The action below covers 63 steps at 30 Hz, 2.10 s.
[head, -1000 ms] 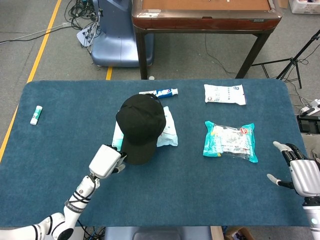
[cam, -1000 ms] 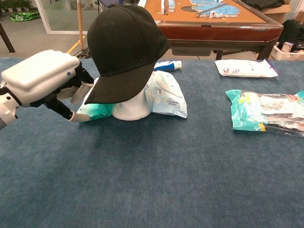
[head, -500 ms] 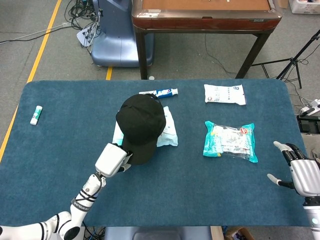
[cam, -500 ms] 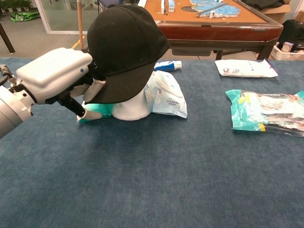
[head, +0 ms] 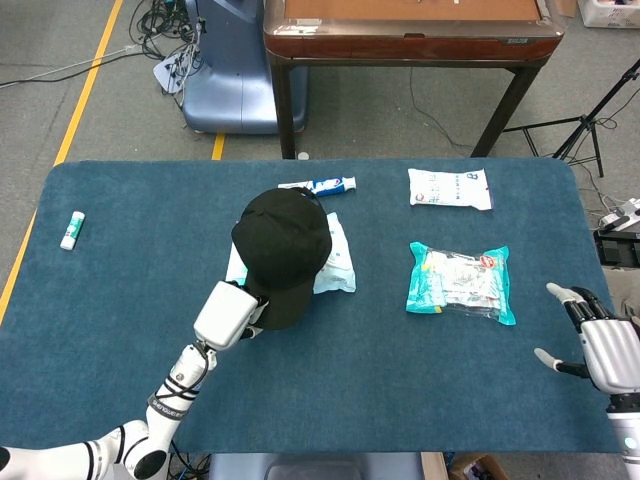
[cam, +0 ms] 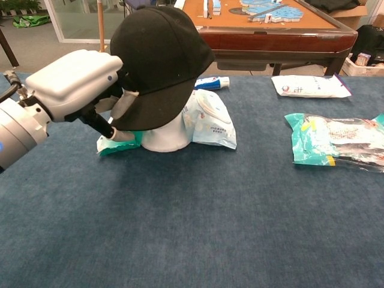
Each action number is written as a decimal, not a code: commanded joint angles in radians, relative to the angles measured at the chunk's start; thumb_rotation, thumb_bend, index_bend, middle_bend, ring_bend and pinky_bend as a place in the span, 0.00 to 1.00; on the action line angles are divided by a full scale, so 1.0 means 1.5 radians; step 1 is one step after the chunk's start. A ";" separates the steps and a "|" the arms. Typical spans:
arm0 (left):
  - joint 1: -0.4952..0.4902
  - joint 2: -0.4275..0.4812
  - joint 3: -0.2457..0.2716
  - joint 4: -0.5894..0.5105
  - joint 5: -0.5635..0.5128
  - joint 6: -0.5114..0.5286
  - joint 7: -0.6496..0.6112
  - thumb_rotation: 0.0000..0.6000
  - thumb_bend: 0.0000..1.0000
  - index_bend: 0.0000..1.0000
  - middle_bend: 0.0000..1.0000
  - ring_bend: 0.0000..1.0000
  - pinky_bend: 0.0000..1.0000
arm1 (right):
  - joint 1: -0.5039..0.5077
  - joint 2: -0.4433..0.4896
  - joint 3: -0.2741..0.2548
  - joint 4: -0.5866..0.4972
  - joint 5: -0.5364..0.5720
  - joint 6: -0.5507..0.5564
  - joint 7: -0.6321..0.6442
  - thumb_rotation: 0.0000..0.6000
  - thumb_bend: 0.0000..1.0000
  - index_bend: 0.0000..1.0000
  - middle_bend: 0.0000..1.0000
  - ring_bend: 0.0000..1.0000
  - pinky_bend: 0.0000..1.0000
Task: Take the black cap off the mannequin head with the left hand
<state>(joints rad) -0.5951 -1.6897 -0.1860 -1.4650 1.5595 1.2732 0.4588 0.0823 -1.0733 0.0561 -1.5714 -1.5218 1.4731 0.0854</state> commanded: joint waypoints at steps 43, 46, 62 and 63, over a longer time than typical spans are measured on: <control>0.017 -0.029 -0.011 0.118 0.081 0.201 -0.159 1.00 0.00 0.35 0.44 0.33 0.64 | 0.004 -0.003 0.000 -0.004 0.002 -0.008 -0.014 1.00 0.00 0.17 0.24 0.15 0.42; 0.012 -0.041 -0.012 0.144 0.098 0.224 -0.194 1.00 0.00 0.31 0.34 0.28 0.59 | 0.004 -0.003 0.000 -0.004 0.002 -0.007 -0.013 1.00 0.00 0.17 0.24 0.15 0.42; -0.005 -0.045 0.002 0.173 0.114 0.233 -0.326 1.00 0.00 0.40 0.29 0.22 0.46 | 0.009 -0.002 0.001 -0.001 0.008 -0.019 -0.009 1.00 0.00 0.17 0.24 0.15 0.42; -0.006 -0.045 0.002 0.175 0.112 0.232 -0.333 1.00 0.00 0.40 0.29 0.22 0.46 | 0.010 -0.002 0.001 -0.001 0.007 -0.020 -0.009 1.00 0.00 0.17 0.24 0.15 0.42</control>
<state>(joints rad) -0.5994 -1.7555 -0.1838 -1.2106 1.7283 1.6221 -0.0270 0.0968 -1.0763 0.0571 -1.5733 -1.5116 1.4438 0.0726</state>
